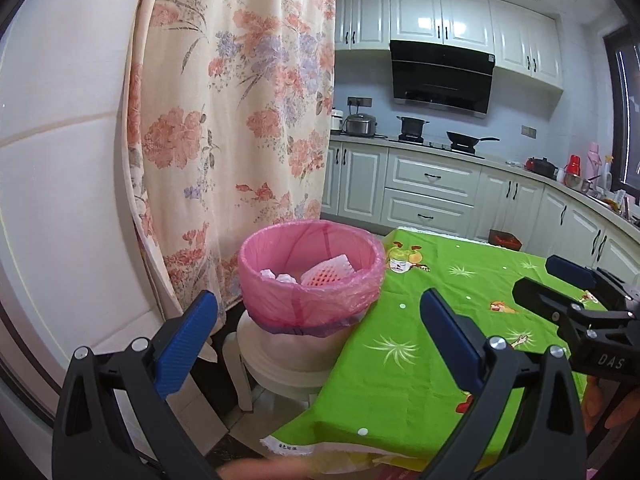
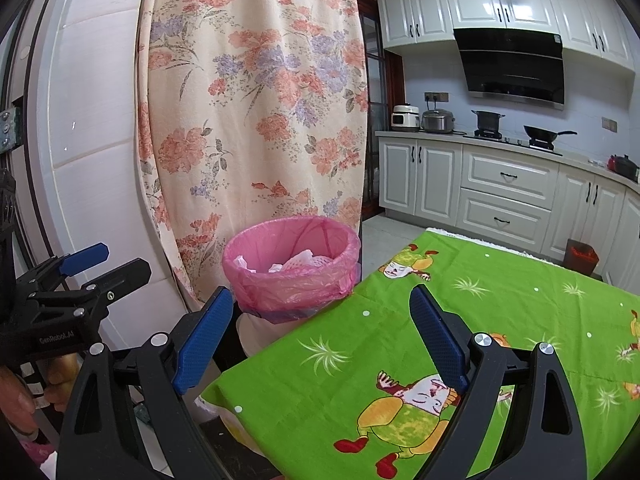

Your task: Collect trash

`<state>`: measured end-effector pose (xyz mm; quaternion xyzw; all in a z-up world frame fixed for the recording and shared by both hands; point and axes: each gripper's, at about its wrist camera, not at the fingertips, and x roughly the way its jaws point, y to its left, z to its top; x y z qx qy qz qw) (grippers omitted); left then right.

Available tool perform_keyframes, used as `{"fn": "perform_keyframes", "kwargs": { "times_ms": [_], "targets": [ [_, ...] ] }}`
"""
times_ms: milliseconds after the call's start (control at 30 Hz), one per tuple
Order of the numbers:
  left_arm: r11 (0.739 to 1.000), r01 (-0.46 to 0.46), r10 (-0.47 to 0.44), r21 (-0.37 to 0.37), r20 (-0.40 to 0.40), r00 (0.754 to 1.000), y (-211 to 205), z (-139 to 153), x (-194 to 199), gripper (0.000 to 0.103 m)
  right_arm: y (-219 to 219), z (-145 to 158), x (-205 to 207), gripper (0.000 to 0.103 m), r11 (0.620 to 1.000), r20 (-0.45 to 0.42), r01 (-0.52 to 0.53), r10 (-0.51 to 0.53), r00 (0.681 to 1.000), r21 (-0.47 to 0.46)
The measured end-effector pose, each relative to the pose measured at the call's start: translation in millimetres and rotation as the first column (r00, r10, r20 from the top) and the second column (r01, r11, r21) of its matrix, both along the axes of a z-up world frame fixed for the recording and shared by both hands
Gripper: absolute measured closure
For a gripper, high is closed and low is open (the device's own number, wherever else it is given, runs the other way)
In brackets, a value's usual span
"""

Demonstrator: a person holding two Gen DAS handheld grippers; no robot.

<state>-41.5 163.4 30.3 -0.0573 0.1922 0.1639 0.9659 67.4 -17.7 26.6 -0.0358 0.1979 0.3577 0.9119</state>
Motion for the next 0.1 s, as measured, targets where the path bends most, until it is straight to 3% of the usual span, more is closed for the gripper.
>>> {"fn": "perform_keyframes", "kwargs": {
  "times_ms": [100],
  "targets": [
    [1.000,-0.006,0.006,0.009,-0.006,1.000,-2.8,-1.4,2.8,0.005,-4.2,-1.1,2.3,0.018,1.000,-0.002,0.005,-0.005,1.000,0.004]
  ]
}}
